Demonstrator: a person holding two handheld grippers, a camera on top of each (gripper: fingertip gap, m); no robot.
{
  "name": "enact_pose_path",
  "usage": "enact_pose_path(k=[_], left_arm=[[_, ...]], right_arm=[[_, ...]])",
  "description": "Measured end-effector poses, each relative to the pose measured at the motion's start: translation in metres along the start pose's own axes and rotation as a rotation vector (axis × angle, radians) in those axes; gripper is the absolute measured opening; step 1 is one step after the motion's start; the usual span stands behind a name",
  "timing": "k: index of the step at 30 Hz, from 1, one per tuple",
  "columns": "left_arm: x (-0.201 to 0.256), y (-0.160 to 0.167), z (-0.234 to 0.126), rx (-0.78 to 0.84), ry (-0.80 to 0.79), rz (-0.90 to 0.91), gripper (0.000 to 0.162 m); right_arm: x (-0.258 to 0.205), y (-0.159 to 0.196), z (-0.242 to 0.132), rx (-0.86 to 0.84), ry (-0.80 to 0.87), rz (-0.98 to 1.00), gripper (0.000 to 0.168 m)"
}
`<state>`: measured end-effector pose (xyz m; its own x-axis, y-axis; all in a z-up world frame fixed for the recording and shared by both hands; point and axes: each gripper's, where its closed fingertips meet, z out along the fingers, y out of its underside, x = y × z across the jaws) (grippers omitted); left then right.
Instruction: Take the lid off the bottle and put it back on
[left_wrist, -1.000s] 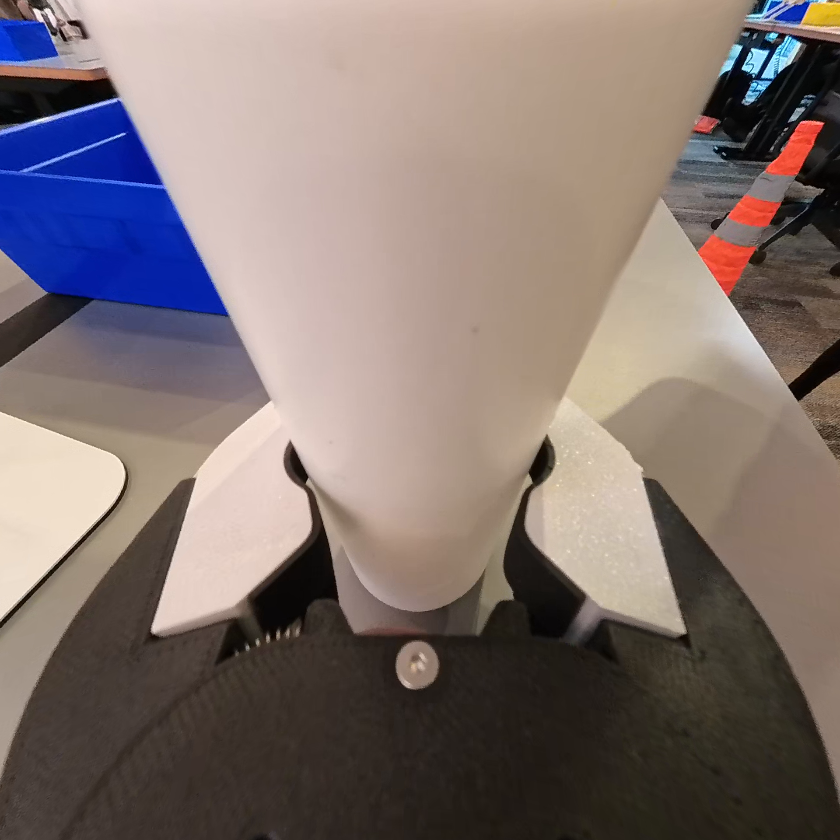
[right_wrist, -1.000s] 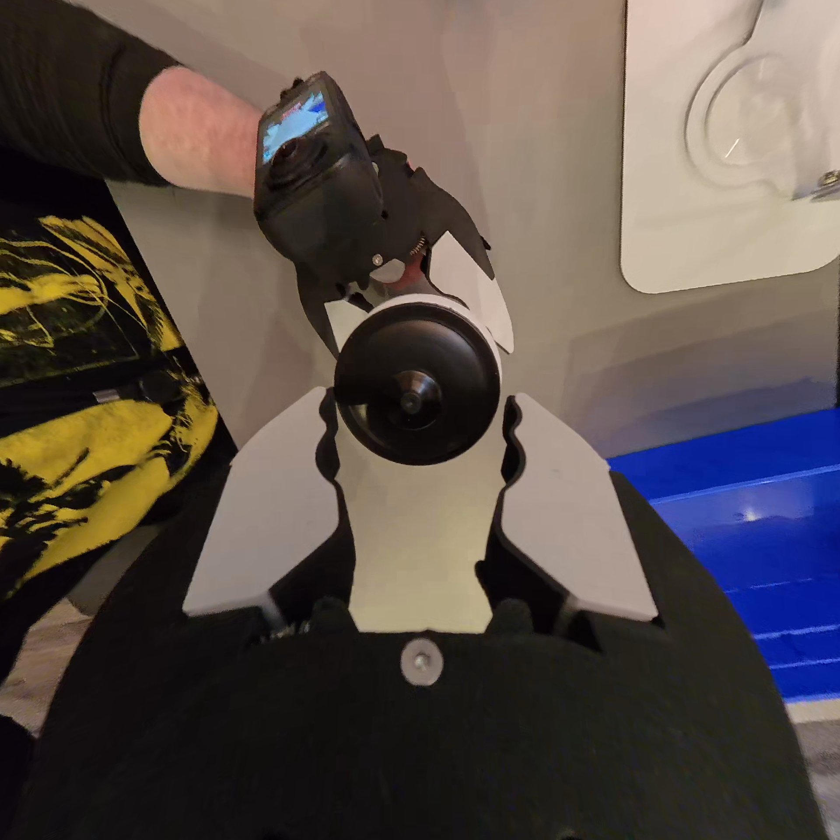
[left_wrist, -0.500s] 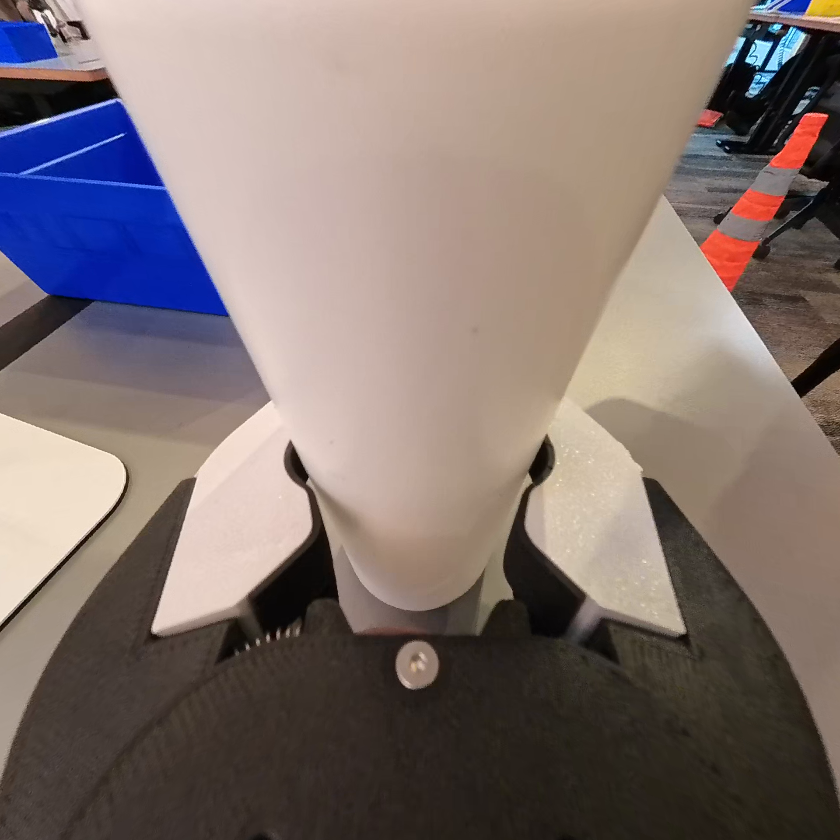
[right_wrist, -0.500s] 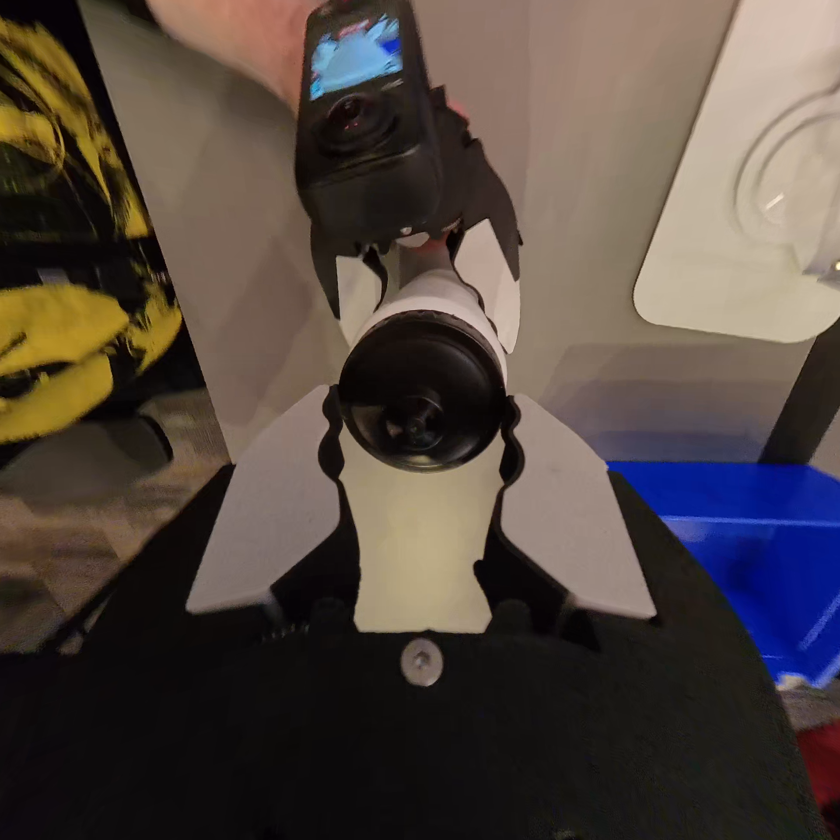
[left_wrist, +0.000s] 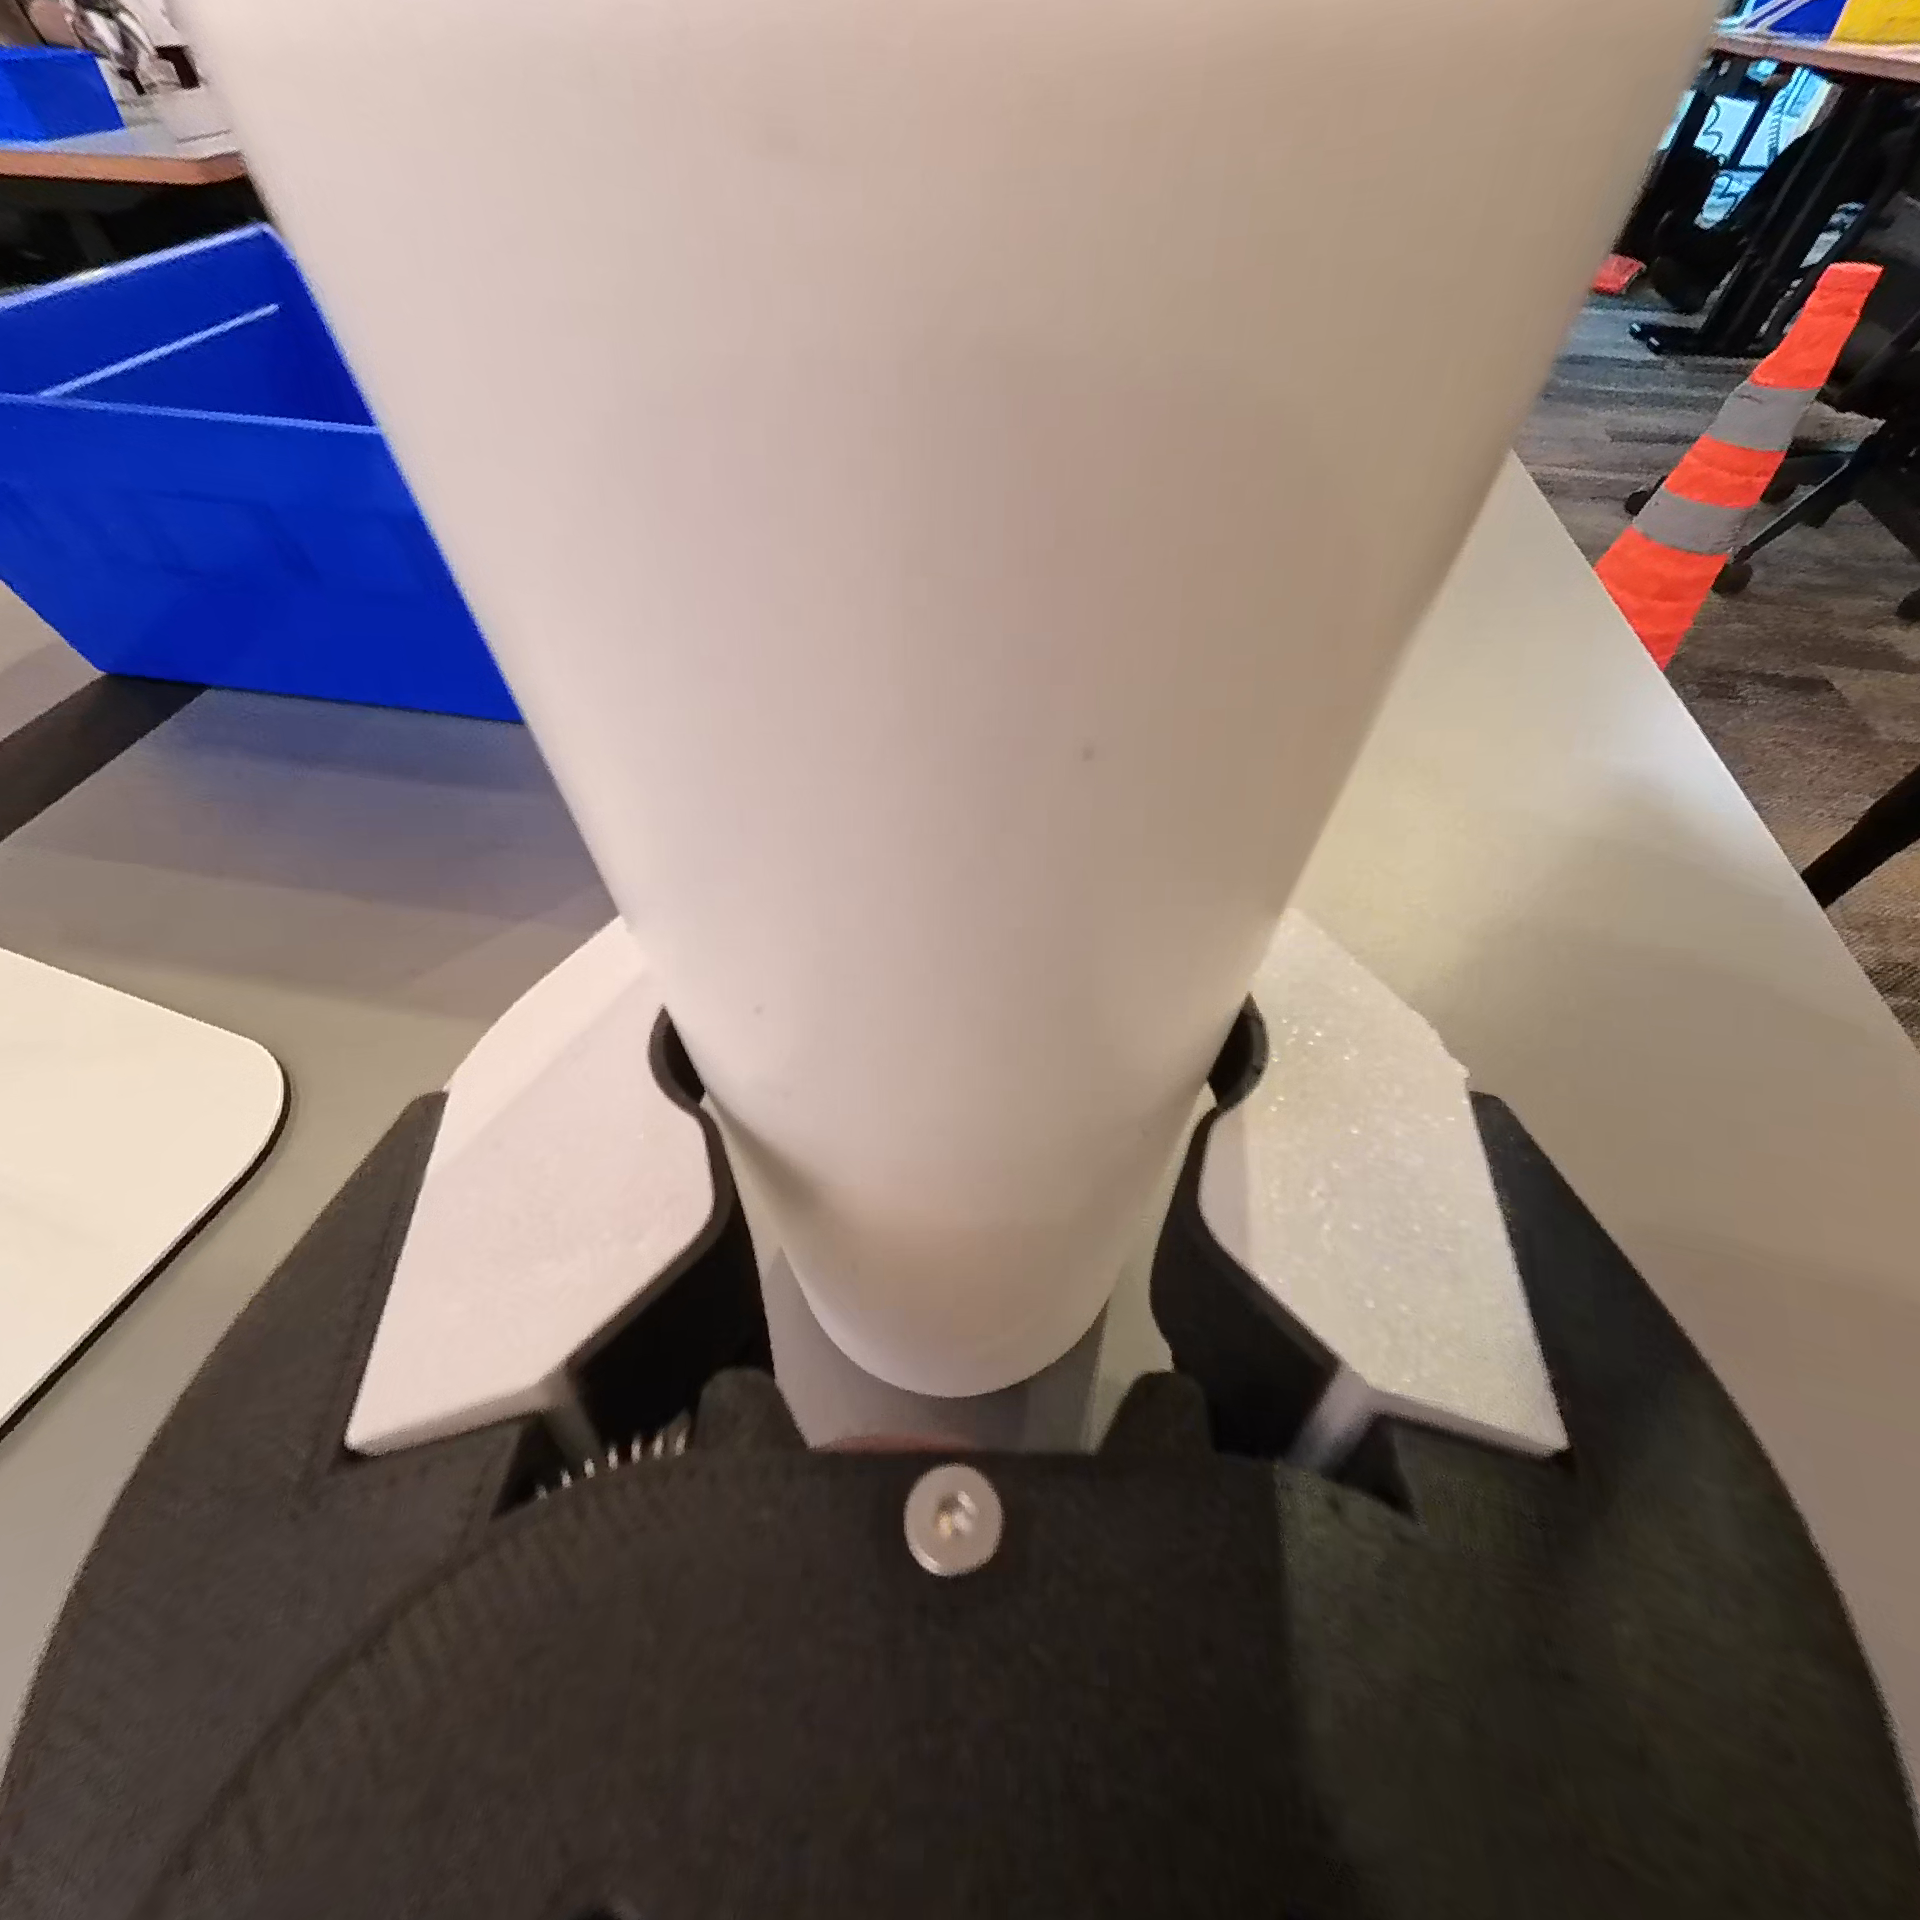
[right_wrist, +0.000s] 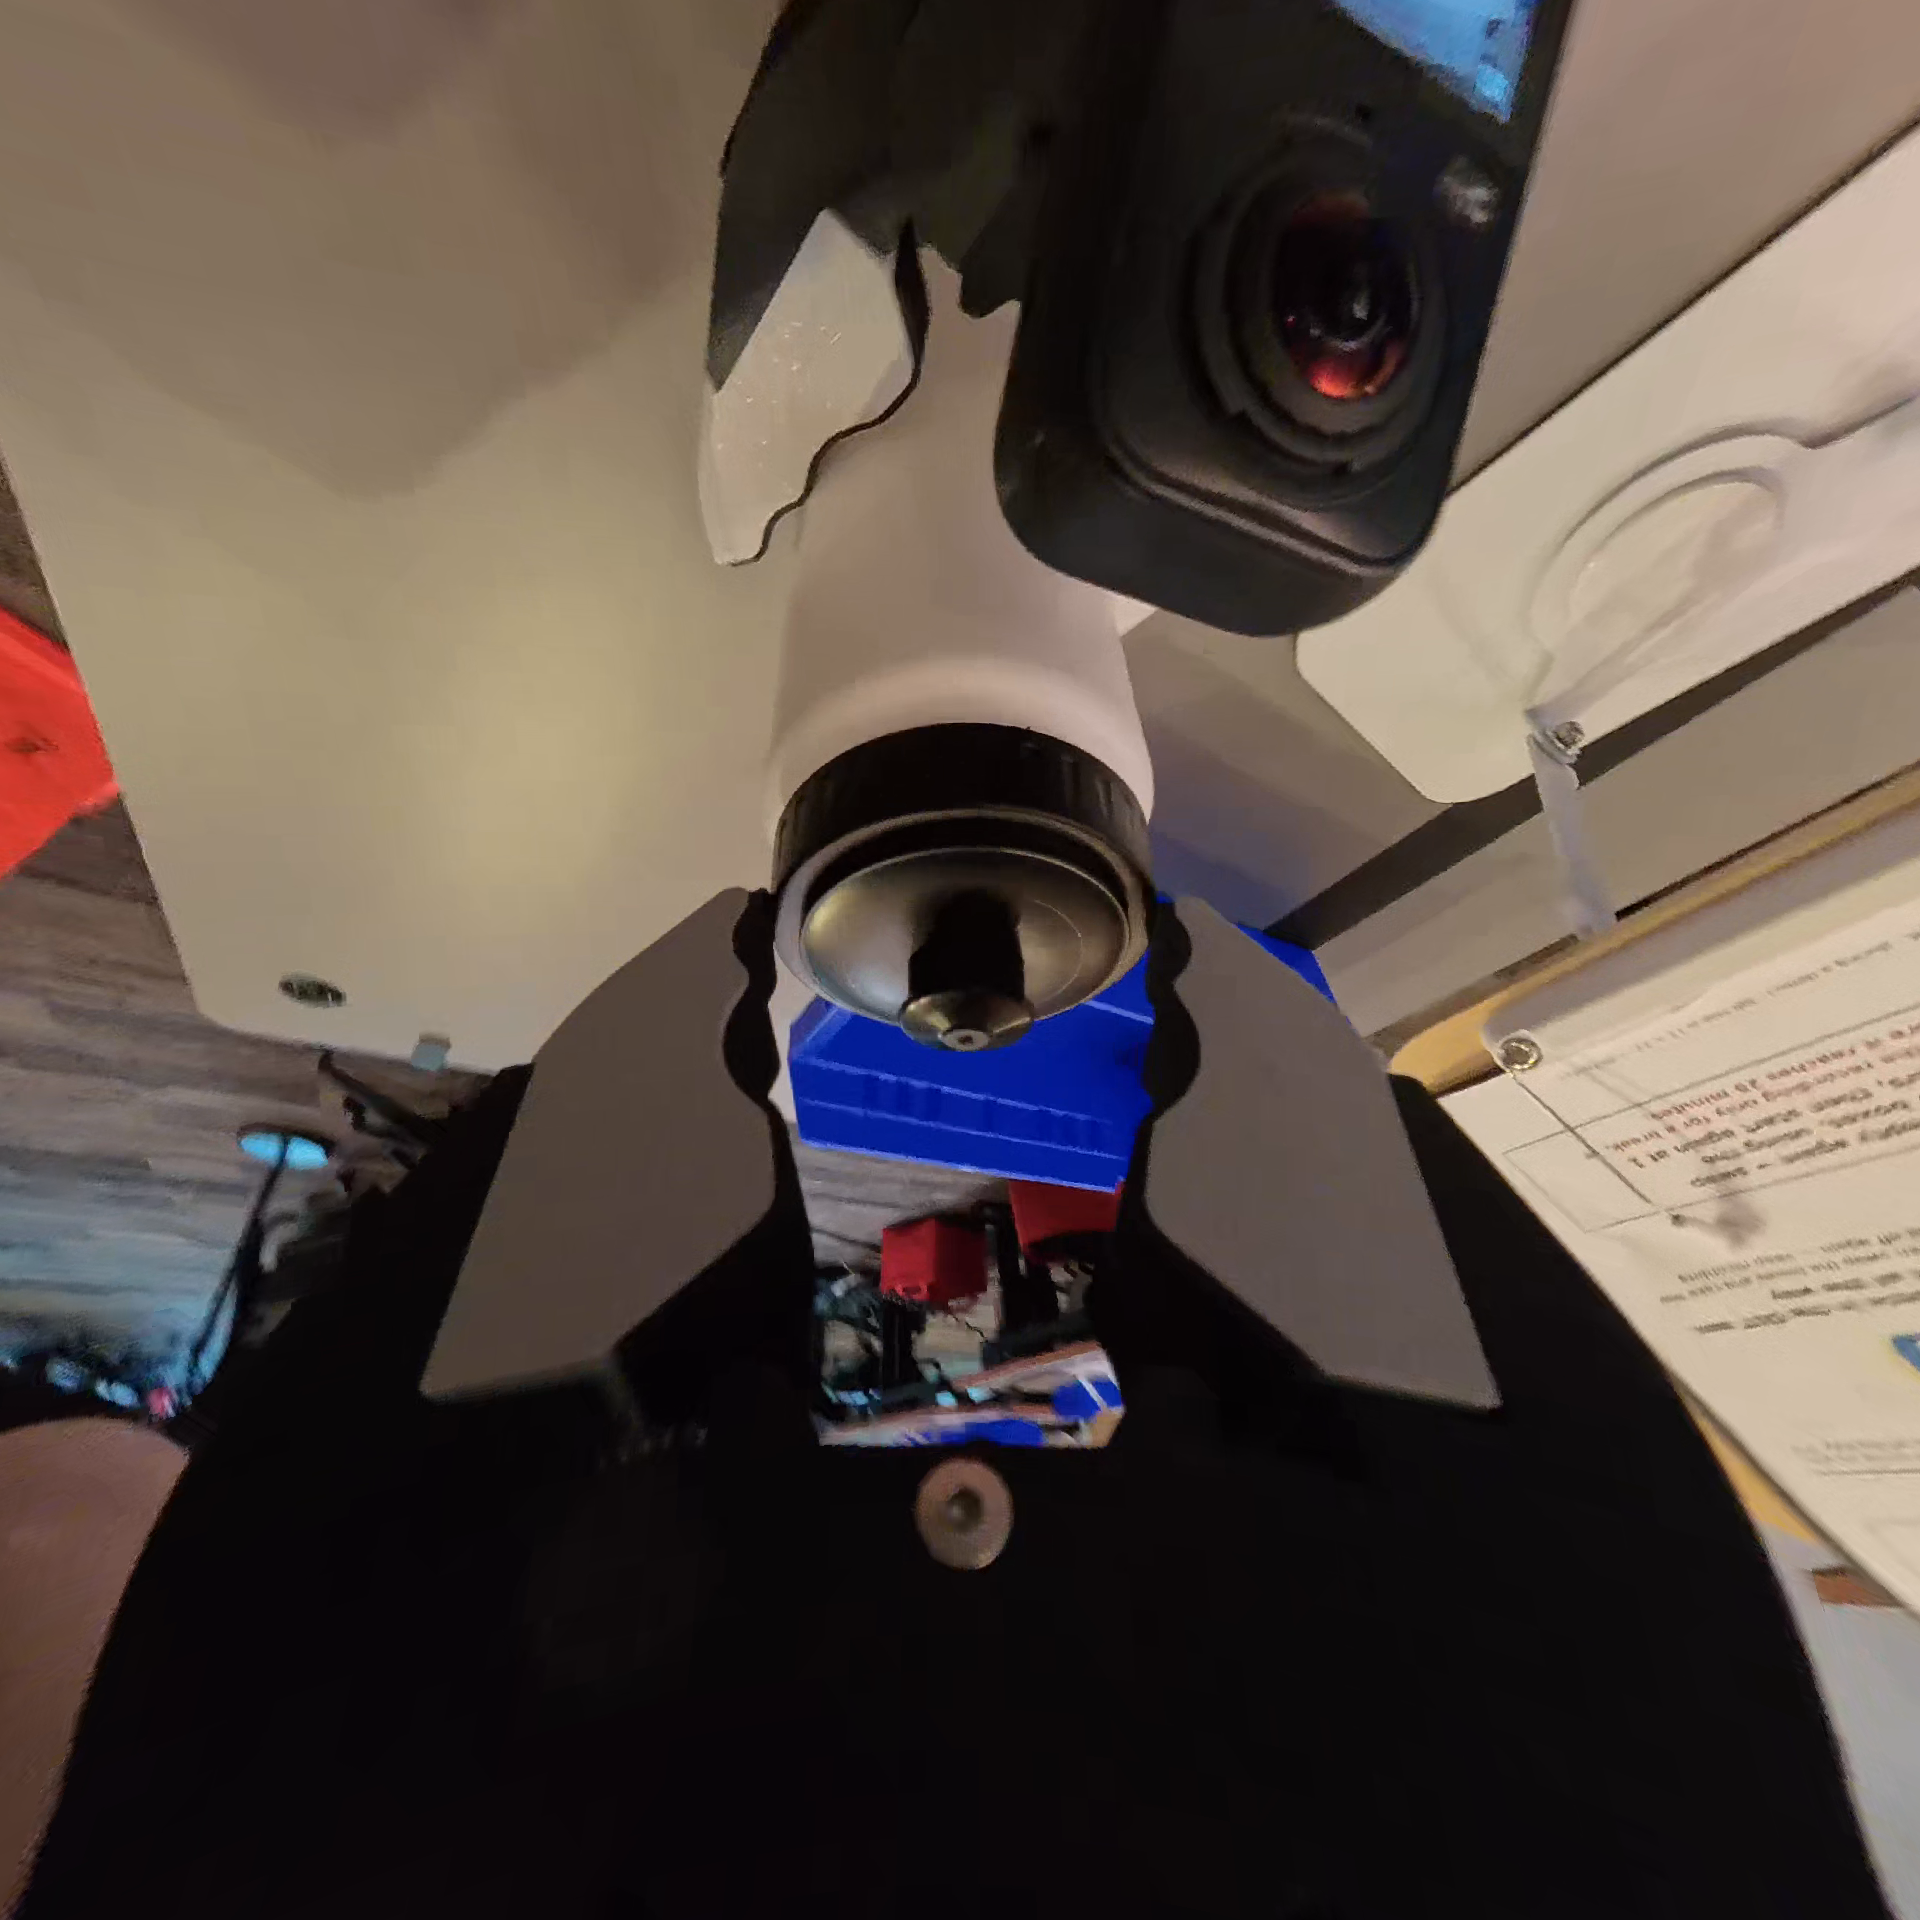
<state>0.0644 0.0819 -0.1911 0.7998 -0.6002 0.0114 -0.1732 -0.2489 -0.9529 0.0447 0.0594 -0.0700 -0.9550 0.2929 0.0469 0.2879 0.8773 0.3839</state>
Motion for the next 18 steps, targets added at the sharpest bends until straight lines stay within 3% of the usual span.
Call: enact_pose_path(k=[3,7,10,12,18], left_arm=[[0.0,0.0,0.0,-0.001,0.0,0.003,0.097],[0.0,0.0,0.0,0.001,0.002,-0.001,0.097],[0.0,0.0,0.0,0.002,0.002,-0.001,0.097],[0.0,0.0,0.0,0.001,0.002,0.0,0.097],[0.001,0.0,0.0,-0.002,0.001,0.0,0.097]], right_arm=[[0.0,-0.003,-0.004,0.131,-0.029,0.2,0.087],[0.002,0.0,-0.018,0.365,-0.095,0.567,0.094],[0.001,0.001,-0.014,0.478,-0.136,0.74,0.079],[-0.001,-0.003,-0.009,0.526,-0.176,0.791,0.068],[0.0,-0.005,-0.004,0.53,-0.167,0.79,0.067]])
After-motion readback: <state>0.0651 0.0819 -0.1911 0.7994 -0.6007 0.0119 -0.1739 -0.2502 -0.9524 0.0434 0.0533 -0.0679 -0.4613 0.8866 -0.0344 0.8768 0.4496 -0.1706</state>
